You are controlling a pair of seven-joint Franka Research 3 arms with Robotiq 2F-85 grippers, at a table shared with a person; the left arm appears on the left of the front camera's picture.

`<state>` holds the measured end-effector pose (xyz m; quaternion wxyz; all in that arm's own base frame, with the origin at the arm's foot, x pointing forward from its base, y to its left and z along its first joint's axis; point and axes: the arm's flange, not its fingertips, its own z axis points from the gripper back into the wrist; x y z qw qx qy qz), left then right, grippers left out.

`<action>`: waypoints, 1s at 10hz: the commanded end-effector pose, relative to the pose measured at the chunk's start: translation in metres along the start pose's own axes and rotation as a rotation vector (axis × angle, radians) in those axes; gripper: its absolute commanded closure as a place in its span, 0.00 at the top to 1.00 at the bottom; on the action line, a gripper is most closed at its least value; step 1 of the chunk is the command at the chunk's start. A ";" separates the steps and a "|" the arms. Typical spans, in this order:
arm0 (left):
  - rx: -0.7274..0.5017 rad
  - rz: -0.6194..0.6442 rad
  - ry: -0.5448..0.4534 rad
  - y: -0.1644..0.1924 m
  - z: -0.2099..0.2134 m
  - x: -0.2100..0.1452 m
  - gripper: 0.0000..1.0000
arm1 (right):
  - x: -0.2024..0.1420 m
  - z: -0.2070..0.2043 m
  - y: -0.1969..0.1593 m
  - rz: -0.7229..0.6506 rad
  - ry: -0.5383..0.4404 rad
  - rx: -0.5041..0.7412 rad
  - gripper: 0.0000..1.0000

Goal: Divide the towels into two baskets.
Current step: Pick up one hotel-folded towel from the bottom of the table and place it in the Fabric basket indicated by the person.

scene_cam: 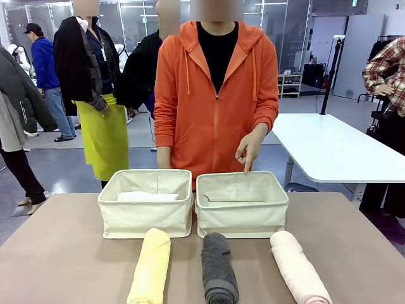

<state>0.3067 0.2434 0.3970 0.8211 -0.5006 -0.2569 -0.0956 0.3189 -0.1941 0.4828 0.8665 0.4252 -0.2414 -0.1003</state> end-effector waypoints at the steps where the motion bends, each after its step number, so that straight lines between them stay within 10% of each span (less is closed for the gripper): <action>1: -0.003 -0.009 -0.006 -0.005 0.003 -0.002 1.00 | -0.004 -0.041 0.041 0.072 0.117 -0.158 1.00; 10: -0.003 -0.009 -0.006 -0.005 0.003 -0.002 1.00 | -0.051 -0.242 0.098 0.278 0.366 -0.545 1.00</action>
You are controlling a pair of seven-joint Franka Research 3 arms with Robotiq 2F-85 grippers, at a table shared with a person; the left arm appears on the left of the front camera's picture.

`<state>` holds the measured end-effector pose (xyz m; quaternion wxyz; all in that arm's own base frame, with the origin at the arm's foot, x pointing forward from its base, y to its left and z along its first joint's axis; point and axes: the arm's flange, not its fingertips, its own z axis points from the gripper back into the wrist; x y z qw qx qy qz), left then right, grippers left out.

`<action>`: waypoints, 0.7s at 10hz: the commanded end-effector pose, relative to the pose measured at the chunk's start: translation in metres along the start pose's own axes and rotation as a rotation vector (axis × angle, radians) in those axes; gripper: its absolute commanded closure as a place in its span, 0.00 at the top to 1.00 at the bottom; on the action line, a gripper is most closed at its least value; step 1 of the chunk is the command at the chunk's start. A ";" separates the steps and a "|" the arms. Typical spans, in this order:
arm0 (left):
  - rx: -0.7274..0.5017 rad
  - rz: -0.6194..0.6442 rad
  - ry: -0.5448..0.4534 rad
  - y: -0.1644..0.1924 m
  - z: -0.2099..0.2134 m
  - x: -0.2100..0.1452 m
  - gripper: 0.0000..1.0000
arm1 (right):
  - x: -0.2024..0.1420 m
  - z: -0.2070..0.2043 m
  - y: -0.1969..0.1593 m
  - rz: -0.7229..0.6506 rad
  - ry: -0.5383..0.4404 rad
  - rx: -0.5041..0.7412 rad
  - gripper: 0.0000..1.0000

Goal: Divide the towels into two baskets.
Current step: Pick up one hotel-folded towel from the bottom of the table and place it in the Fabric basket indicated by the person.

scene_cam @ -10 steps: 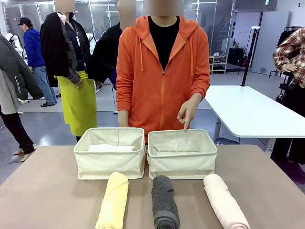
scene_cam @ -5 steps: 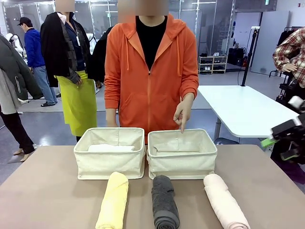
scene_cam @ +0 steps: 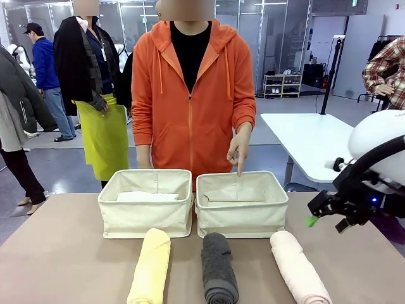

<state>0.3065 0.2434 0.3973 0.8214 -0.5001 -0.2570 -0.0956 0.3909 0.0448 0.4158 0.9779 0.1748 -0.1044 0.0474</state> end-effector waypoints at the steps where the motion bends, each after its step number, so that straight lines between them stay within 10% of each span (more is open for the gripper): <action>1: -0.004 -0.008 -0.006 -0.005 0.002 -0.002 1.00 | 0.004 -0.012 0.017 -0.007 0.017 -0.042 1.00; 7: -0.004 -0.008 -0.006 -0.005 0.002 -0.002 1.00 | 0.010 -0.074 0.064 0.091 0.037 -0.138 1.00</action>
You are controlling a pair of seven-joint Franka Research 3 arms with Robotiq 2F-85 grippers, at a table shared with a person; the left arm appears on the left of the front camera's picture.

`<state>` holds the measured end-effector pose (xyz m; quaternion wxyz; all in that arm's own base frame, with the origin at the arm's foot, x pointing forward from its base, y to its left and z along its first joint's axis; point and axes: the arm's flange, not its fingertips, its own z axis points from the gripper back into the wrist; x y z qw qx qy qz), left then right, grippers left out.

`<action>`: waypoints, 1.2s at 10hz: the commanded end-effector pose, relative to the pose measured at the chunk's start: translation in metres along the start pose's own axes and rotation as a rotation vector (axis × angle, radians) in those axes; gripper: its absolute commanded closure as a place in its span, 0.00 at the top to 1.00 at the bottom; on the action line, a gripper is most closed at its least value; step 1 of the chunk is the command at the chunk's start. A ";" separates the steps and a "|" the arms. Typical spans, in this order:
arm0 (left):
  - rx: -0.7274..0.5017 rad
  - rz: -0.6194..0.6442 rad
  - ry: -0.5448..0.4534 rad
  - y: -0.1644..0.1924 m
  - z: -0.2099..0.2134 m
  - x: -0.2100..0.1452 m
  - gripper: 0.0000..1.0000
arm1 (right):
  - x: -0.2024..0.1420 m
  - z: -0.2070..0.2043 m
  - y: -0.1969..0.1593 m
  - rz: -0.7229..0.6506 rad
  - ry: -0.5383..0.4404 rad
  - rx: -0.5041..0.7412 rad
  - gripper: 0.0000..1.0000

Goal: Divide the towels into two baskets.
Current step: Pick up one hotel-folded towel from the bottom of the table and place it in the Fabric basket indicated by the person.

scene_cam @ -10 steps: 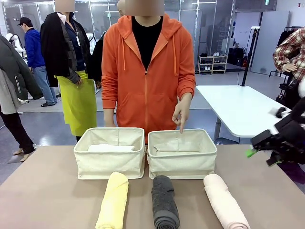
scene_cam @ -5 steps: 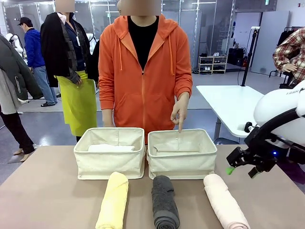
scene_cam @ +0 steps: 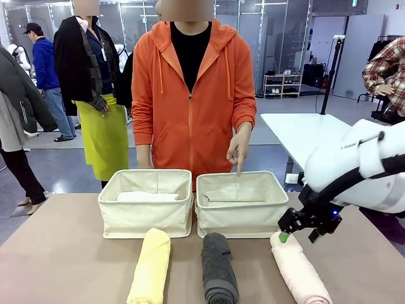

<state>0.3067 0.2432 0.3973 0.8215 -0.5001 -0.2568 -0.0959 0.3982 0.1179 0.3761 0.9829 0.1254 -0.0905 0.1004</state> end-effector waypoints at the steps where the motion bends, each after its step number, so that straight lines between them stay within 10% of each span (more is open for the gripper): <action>1: -0.004 -0.008 -0.006 -0.004 0.003 -0.002 1.00 | 0.012 -0.017 0.014 -0.020 -0.011 -0.062 1.00; 8: -0.004 -0.008 -0.006 -0.004 0.003 -0.002 1.00 | 0.008 -0.064 0.027 0.020 0.060 -0.132 1.00; 12: -0.004 -0.008 -0.006 -0.004 0.003 -0.002 1.00 | 0.005 -0.061 0.026 0.040 0.075 -0.140 0.61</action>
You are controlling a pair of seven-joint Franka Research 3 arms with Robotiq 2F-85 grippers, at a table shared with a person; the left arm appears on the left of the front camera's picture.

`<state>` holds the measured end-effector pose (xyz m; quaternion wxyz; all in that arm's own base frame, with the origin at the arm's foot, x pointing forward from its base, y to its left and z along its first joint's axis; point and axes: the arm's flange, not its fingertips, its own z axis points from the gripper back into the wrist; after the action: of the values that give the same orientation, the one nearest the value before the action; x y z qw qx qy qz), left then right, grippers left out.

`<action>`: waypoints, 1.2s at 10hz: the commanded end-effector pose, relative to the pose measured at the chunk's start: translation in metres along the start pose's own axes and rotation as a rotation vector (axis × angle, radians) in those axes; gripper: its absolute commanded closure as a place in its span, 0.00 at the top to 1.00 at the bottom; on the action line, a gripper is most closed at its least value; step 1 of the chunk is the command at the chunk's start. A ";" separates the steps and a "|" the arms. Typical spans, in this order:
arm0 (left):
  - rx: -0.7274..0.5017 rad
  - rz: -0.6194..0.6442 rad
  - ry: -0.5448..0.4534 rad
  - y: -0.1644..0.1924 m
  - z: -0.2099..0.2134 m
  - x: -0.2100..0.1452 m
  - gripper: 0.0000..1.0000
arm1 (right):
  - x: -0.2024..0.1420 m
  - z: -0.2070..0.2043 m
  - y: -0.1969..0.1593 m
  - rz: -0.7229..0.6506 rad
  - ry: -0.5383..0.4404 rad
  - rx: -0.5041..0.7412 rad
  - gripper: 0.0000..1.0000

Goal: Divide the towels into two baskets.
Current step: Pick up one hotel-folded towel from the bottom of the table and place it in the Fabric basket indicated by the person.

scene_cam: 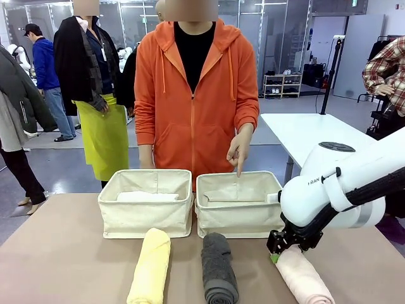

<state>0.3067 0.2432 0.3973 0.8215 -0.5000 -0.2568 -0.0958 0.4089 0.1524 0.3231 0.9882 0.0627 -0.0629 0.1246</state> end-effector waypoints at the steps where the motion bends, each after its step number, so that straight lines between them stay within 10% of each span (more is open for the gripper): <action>1: -0.004 -0.008 -0.006 -0.004 0.003 -0.002 1.00 | 0.000 0.004 0.008 -0.010 -0.001 -0.025 0.46; 2: -0.004 -0.008 -0.006 -0.004 0.003 -0.002 1.00 | 0.000 0.009 0.010 -0.003 0.015 -0.018 0.64; 11: -0.004 -0.008 -0.006 -0.004 0.003 -0.002 1.00 | 0.018 0.129 0.063 0.389 0.032 -0.044 0.64; 12: -0.004 -0.008 -0.006 -0.004 0.003 -0.002 1.00 | 0.021 0.136 0.064 0.407 0.021 -0.045 0.45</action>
<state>0.3066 0.2433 0.3974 0.8215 -0.5000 -0.2569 -0.0957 0.3940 0.2017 0.4613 0.9493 0.0309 -0.0658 0.3057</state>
